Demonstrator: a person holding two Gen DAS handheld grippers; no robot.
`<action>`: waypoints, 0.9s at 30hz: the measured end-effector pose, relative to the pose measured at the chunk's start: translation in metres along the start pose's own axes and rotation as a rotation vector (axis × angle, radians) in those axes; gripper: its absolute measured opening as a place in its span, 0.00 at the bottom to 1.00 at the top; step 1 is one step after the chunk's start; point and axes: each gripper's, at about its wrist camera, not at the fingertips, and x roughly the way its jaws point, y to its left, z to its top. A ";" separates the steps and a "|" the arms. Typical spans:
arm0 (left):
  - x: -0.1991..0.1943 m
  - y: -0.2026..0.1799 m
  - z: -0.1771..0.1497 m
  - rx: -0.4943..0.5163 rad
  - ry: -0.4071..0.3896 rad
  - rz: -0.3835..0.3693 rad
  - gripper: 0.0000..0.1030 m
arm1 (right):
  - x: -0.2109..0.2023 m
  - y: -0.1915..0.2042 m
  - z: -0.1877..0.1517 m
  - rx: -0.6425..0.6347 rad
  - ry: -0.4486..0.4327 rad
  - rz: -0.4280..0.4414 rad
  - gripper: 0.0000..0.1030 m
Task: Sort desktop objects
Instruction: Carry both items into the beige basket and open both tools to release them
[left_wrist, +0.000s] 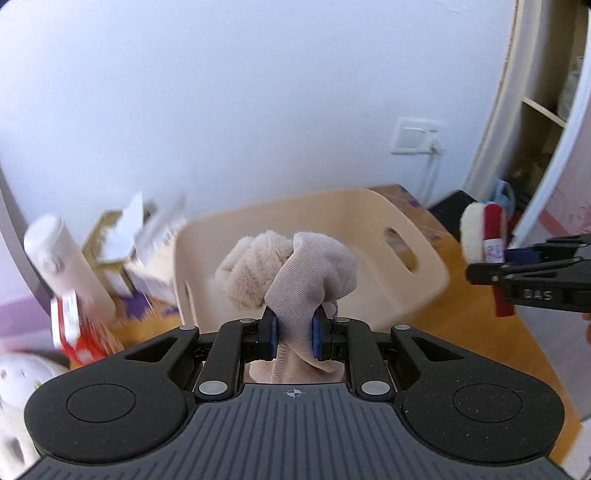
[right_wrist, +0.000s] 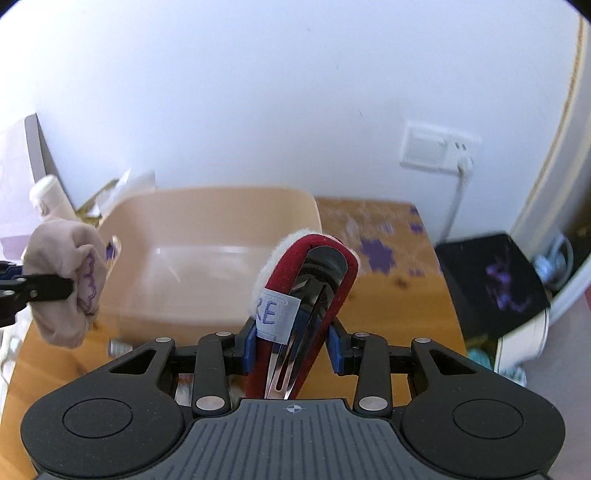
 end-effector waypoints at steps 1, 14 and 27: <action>0.008 0.002 0.005 0.009 -0.002 0.014 0.16 | 0.005 0.002 0.005 -0.001 -0.005 -0.003 0.34; 0.101 0.012 0.035 0.015 0.123 0.130 0.16 | 0.078 0.028 0.047 -0.063 0.060 -0.005 0.34; 0.158 0.008 0.013 0.013 0.325 0.175 0.18 | 0.140 0.066 0.043 -0.189 0.256 0.055 0.35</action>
